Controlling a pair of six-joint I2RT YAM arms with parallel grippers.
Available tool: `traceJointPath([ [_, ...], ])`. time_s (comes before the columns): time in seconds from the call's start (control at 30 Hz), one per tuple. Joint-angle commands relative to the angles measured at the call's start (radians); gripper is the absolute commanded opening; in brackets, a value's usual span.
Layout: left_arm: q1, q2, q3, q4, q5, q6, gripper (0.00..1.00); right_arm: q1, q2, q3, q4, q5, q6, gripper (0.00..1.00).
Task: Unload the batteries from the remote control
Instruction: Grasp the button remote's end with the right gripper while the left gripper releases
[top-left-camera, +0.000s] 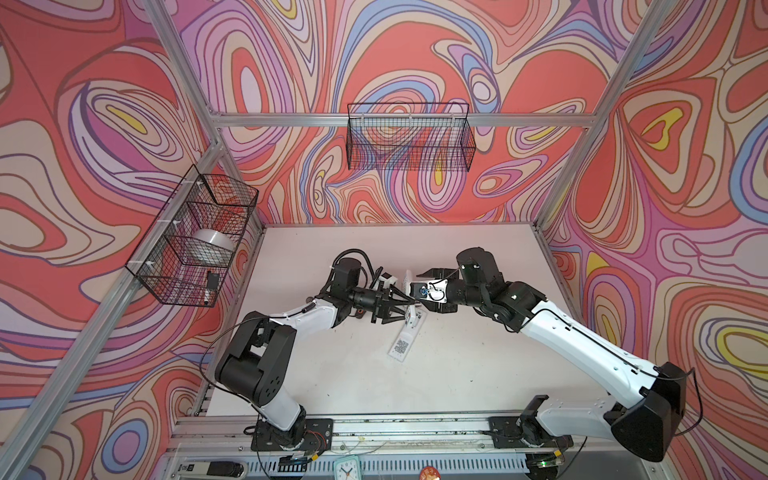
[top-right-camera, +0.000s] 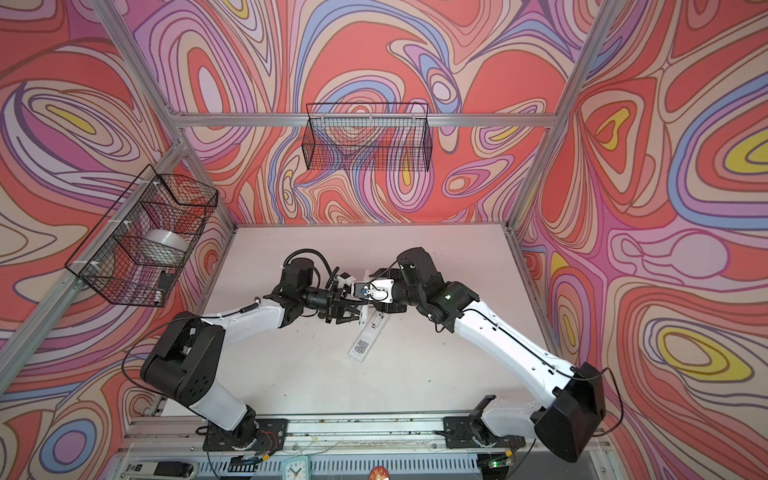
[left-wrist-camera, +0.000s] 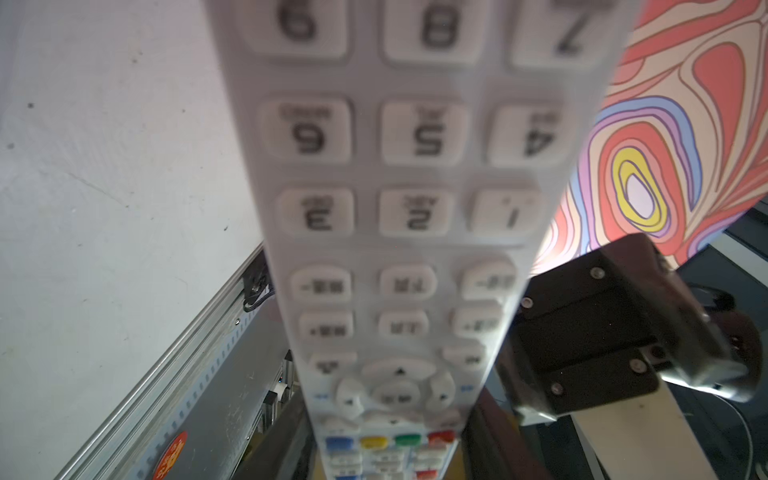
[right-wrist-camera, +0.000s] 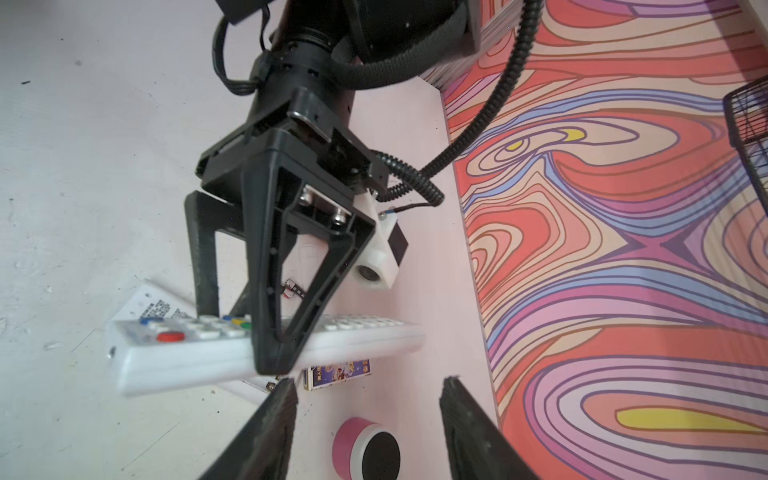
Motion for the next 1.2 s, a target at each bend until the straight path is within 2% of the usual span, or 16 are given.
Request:
traceJointPath([
  [0.0, 0.014, 0.112, -0.027, 0.702, -0.059, -0.507, 0.21, -0.015, -0.014, -0.007, 0.107, -0.042, 0.314, 0.98],
  [0.07, 0.018, 0.115, -0.042, 0.694, -0.139, -0.487, 0.21, -0.019, -0.017, -0.009, 0.180, 0.042, 0.516, 0.98],
  [0.1, 0.016, 0.129, -0.037, 0.698, -0.174, -0.496, 0.21, -0.024, -0.015, 0.007, 0.184, 0.081, 0.658, 0.98],
  [0.2, 0.018, 0.158, -0.002, 0.699, -0.250, -0.507, 0.21, -0.027, 0.000, 0.077, 0.112, 0.153, 0.961, 0.96],
  [0.27, 0.018, 0.176, 0.018, 0.694, -0.310, -0.514, 0.21, -0.027, 0.029, 0.133, 0.030, 0.123, 1.110, 0.91],
  [0.37, 0.017, 0.199, 0.050, 0.668, -0.373, -0.510, 0.21, -0.024, 0.087, 0.210, -0.134, 0.067, 1.229, 0.83],
  [0.5, 0.018, 0.200, 0.092, 0.585, -0.389, -0.466, 0.21, -0.022, 0.108, 0.217, -0.209, 0.097, 1.254, 0.72],
  [1.03, 0.017, 0.142, 0.073, 0.540, -0.386, -0.441, 0.22, -0.022, 0.219, 0.244, -0.145, 0.083, 1.232, 0.53],
  [1.17, 0.015, 0.138, 0.063, 0.542, -0.383, -0.441, 0.22, -0.022, 0.232, 0.237, -0.099, 0.100, 1.245, 0.38],
])
